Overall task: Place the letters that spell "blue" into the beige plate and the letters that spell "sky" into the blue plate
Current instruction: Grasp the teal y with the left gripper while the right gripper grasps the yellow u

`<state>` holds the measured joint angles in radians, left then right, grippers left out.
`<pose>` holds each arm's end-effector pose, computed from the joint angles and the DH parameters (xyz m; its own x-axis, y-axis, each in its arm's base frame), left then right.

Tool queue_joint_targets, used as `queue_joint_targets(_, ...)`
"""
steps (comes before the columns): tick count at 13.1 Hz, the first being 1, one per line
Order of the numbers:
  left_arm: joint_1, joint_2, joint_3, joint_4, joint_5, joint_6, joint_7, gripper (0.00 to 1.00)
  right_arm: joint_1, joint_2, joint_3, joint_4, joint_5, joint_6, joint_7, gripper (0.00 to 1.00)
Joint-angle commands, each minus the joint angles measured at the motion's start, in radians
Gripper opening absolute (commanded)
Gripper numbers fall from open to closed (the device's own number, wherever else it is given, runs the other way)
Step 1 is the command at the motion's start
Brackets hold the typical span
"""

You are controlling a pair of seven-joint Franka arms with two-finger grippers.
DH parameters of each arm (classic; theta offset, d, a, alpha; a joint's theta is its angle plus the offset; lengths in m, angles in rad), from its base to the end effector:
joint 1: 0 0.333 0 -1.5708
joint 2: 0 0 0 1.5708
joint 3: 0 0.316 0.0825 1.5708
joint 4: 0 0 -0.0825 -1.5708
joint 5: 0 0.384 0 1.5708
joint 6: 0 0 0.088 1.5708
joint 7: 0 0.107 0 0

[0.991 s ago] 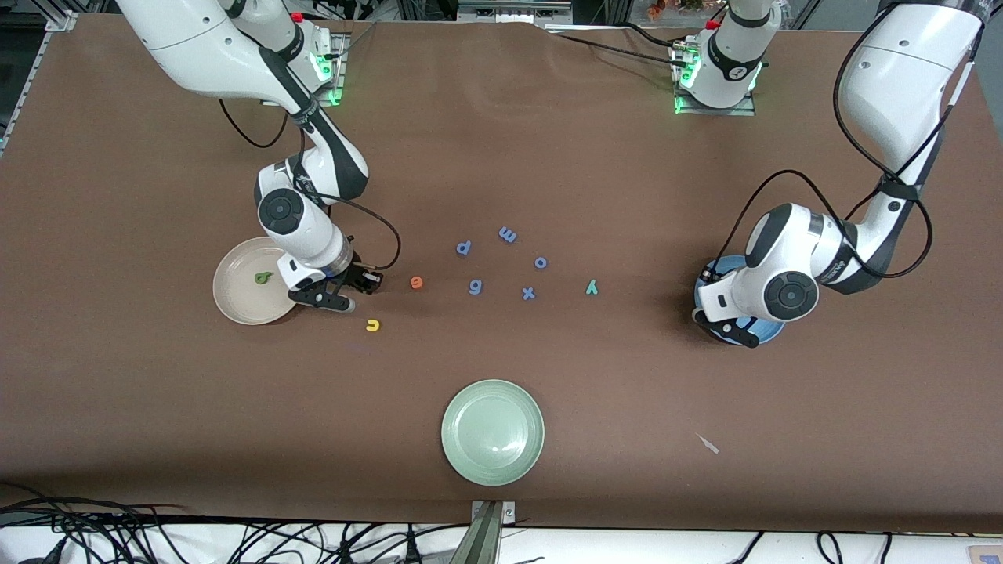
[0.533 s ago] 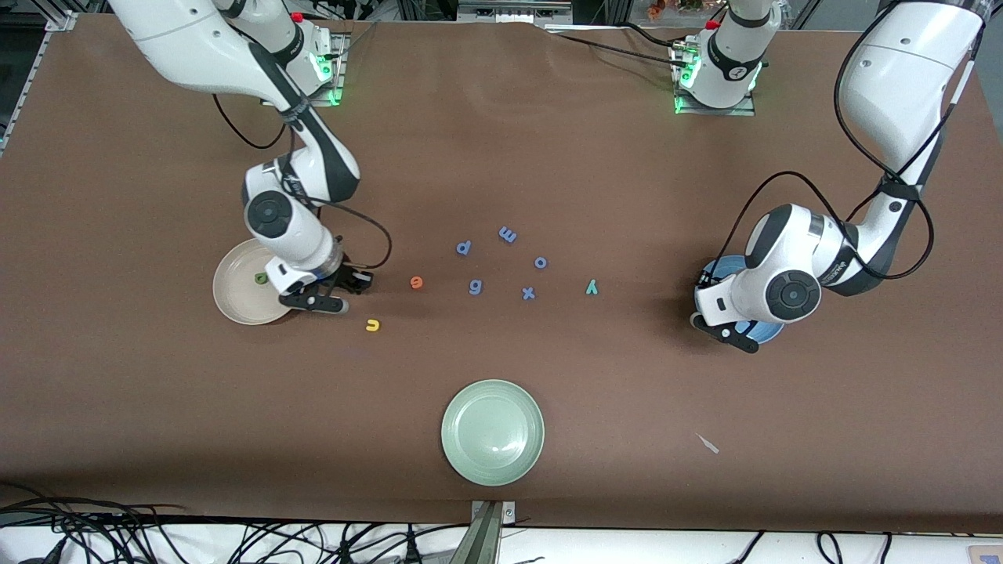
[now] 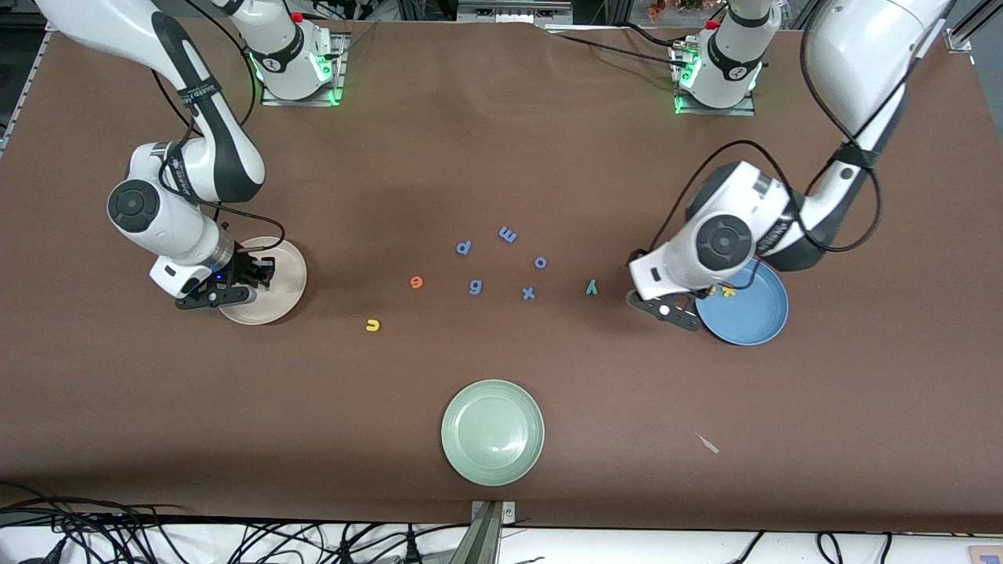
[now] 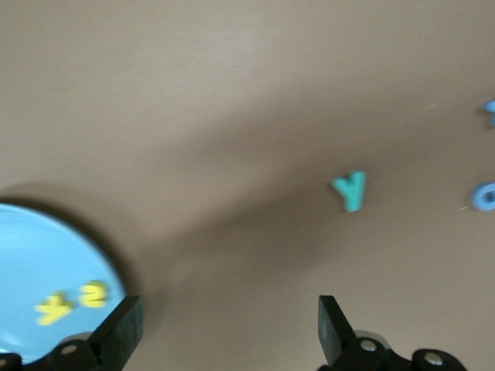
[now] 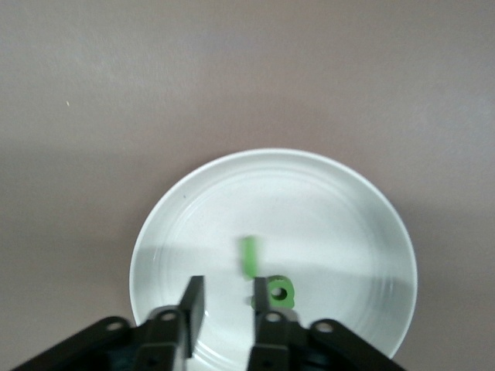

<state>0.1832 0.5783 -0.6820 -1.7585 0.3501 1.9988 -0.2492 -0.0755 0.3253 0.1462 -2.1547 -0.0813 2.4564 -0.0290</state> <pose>0.5826 -0.2518 0.2829 0.9093 -0.3682 -0.1938 -0.3713 -0.9283 0.0215 0.5645 0.0398 0.2466 0.9877 0.1554 -0.0191 0.1555 -0.9878 0.0031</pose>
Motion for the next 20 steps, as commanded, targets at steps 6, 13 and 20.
queue_joint_targets(6,-0.160,0.113,0.030,-0.001,0.094,0.210,-0.358,1.00,0.164,0.084,0.087,0.123,-0.002,0.007,0.443,0.61)
queue_joint_targets(13,-0.160,0.206,0.044,-0.001,0.199,0.294,-0.406,0.85,0.249,0.323,0.078,0.401,-0.098,0.055,0.498,0.61)
queue_joint_targets(20,-0.160,0.216,0.058,-0.006,0.210,0.298,-0.392,0.37,0.290,0.423,0.026,0.457,-0.107,0.107,0.503,0.59)
